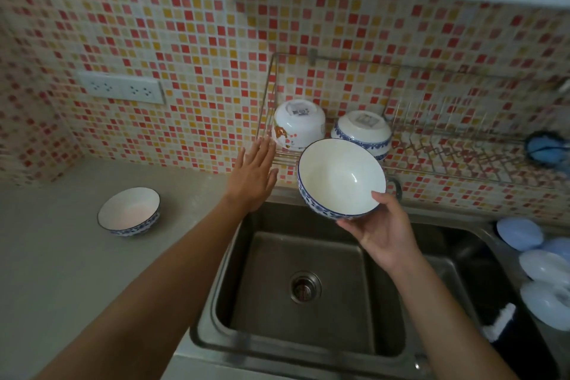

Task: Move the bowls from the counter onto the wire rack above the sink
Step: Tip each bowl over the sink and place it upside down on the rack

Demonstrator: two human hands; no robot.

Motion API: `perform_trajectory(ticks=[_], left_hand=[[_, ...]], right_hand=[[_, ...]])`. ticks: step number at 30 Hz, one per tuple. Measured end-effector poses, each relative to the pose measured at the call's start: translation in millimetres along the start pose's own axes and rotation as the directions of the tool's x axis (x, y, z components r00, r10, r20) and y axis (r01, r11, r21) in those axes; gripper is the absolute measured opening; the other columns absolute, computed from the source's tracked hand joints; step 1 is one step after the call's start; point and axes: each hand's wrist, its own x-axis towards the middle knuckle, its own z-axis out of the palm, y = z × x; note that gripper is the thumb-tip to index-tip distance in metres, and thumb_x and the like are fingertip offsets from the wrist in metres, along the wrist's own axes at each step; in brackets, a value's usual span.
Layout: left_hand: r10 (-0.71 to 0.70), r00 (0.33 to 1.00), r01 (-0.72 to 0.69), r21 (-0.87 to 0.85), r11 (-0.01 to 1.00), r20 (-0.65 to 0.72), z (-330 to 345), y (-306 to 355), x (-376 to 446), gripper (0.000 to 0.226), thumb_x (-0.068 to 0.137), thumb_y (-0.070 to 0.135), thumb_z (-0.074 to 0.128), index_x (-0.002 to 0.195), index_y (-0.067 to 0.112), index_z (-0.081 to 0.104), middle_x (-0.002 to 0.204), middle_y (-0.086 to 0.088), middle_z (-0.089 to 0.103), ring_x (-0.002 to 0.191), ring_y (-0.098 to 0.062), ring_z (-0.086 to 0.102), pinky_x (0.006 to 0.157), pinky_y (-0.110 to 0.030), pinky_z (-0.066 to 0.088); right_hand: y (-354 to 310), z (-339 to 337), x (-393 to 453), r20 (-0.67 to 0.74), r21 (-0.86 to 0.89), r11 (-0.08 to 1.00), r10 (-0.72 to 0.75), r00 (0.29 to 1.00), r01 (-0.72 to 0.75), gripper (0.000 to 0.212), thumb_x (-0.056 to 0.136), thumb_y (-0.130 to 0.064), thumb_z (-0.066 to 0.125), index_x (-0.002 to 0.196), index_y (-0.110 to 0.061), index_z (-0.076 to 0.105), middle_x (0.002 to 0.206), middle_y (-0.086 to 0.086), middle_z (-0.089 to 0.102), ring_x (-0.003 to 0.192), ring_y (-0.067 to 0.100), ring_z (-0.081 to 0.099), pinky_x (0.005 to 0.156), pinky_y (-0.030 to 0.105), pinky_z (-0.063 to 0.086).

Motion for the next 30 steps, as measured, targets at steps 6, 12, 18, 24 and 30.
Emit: perform_trajectory(ticks=[6,12,18,24,30], left_hand=[[0.008,0.999,-0.004,-0.075,0.997,0.042,-5,-1,-1,0.062,0.092,0.046,0.005,0.147,0.022,-0.013,0.157,0.002,-0.013,0.144,-0.015,-0.015,0.119,-0.043,-0.002],[0.009,0.999,0.000,-0.172,0.985,0.051,-8,-3,-2,0.061,0.091,0.044,0.007,0.146,0.026,-0.011,0.157,0.006,-0.013,0.144,-0.011,-0.015,0.120,-0.039,0.001],[0.033,0.999,-0.026,-0.210,0.977,0.032,-8,-7,-2,0.070,0.083,0.049,-0.003,0.148,0.025,-0.008,0.157,0.008,-0.011,0.143,-0.008,-0.015,0.120,-0.036,-0.004],[0.032,0.999,-0.026,-0.245,0.969,0.023,-6,-7,-2,0.061,0.092,0.044,0.005,0.149,0.026,-0.007,0.157,0.011,-0.011,0.142,-0.005,-0.017,0.120,-0.034,-0.003],[0.025,1.000,-0.020,-0.253,0.967,0.017,-2,-7,-4,0.063,0.089,0.047,0.002,0.148,0.028,-0.010,0.156,0.012,-0.014,0.141,-0.004,-0.018,0.121,-0.036,0.000]], right_hand=[[-40,26,24,0.012,-0.108,0.989,-0.098,0.995,0.099,0.047,0.079,-0.017,0.064,0.125,-0.012,0.053,0.124,0.011,0.055,0.112,0.032,0.058,0.072,0.051,0.060],[-71,57,56,0.029,-0.374,0.887,-0.281,0.959,0.271,0.043,0.082,-0.010,0.070,0.122,-0.007,0.055,0.122,0.011,0.058,0.112,0.030,0.060,0.081,0.052,0.058],[-88,88,93,0.138,-0.689,0.556,-0.529,0.838,0.465,0.041,0.074,-0.014,0.081,0.109,-0.021,0.059,0.109,0.000,0.067,0.098,0.025,0.069,0.072,0.044,0.061],[-83,100,130,0.352,-0.920,-0.097,-0.630,0.692,0.380,0.089,0.063,-0.041,0.087,0.136,-0.018,0.042,0.130,0.006,0.041,0.115,0.019,0.049,0.097,0.027,0.043],[-60,101,146,0.580,-0.797,-0.486,-0.449,0.680,0.358,0.096,0.074,-0.024,0.082,0.148,-0.020,0.021,0.136,0.009,0.032,0.128,0.022,0.035,0.097,0.031,0.041]])
